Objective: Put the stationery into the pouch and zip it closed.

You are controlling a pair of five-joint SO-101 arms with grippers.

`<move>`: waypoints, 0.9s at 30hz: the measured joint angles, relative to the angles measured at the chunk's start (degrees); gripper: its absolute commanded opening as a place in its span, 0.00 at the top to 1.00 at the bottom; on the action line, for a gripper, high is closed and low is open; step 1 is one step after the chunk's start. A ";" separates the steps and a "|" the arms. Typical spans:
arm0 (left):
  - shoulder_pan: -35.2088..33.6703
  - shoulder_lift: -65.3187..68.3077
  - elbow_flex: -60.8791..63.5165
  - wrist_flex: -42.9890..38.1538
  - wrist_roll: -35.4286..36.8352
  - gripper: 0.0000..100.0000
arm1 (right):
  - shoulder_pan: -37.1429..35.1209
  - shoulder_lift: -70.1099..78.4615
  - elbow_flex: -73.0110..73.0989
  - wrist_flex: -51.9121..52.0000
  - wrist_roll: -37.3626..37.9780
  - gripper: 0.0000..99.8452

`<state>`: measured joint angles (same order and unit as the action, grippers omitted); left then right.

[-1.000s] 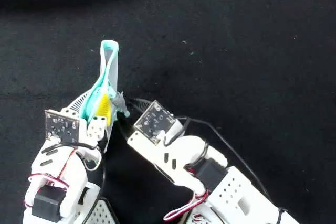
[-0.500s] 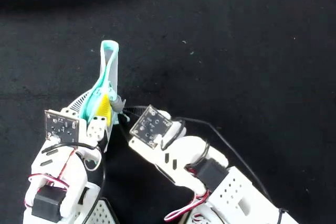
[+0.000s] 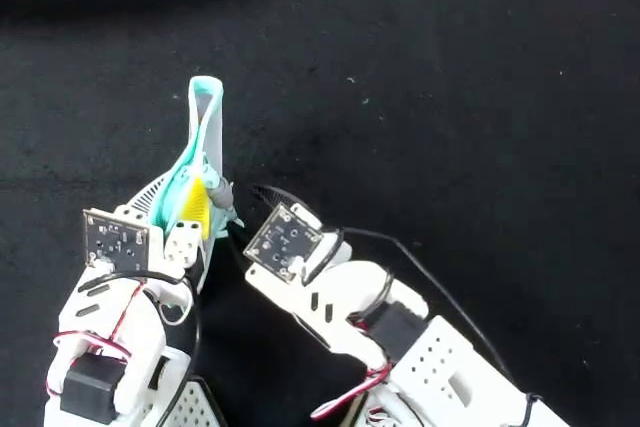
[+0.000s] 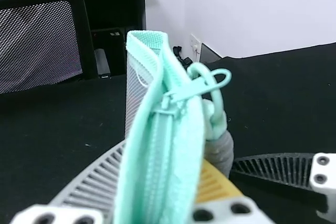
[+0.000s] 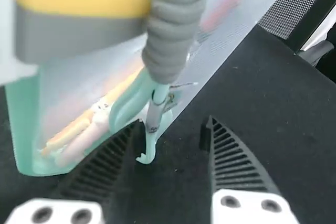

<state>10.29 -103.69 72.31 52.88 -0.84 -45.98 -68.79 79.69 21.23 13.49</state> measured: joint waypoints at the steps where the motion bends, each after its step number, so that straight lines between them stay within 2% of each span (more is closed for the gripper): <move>1: 0.00 0.00 0.00 0.00 0.18 0.97 | 0.00 1.41 0.00 -1.14 0.00 0.82; 10: -1.49 0.00 0.00 0.00 0.18 0.97 | 0.88 16.35 -4.66 -5.98 0.00 0.82; 17: -1.93 0.00 0.00 -0.09 0.18 0.97 | 1.05 20.13 -5.36 -11.52 -1.76 0.82; 24: -4.31 0.00 0.00 -0.09 0.18 0.97 | 1.05 23.30 -8.53 -12.04 -1.67 0.82; 27: -4.66 0.00 0.00 -0.09 0.18 0.97 | 2.20 26.55 -11.52 -12.04 -1.67 0.88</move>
<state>5.63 -103.69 72.31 52.79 -0.66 -43.78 -42.24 68.18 9.19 11.82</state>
